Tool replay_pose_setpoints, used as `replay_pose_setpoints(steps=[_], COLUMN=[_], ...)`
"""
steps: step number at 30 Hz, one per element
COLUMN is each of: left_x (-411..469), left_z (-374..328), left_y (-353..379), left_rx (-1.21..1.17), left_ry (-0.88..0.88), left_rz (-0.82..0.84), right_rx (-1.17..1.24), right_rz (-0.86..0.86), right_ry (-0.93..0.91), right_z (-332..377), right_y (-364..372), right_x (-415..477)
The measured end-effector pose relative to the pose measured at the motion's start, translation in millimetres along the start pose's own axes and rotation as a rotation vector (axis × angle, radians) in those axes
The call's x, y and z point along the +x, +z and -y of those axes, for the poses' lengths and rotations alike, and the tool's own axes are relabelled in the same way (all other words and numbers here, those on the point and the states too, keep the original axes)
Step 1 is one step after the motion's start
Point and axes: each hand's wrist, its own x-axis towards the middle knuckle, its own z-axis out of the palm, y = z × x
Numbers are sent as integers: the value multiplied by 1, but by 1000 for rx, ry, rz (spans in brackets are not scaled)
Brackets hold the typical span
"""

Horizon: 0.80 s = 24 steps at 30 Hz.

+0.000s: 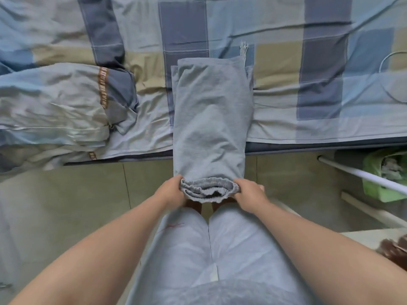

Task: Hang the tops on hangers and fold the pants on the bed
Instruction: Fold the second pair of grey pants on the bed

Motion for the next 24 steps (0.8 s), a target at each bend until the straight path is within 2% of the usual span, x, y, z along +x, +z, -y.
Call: replay_pose_setpoints(steps=[2, 7, 13, 20, 24], left_x=[12, 38, 64, 114, 135], left_z=[0, -23, -89, -148, -153], left_y=[-5, -49, -105, -166, -173], left_rx=[5, -178, -263, -444, -486], left_ry=[-8, 58, 93, 269, 199], left_rz=[11, -11, -237, -517, -663], right_rx=[43, 296, 475, 564, 758], right_rz=[20, -20, -200, -447, -571], right_ry=[17, 40, -11, -79, -77], right_z=[0, 10, 35, 65, 68], right_y=[-4, -48, -127, -214, -229], right_x=[6, 31, 79, 141, 161])
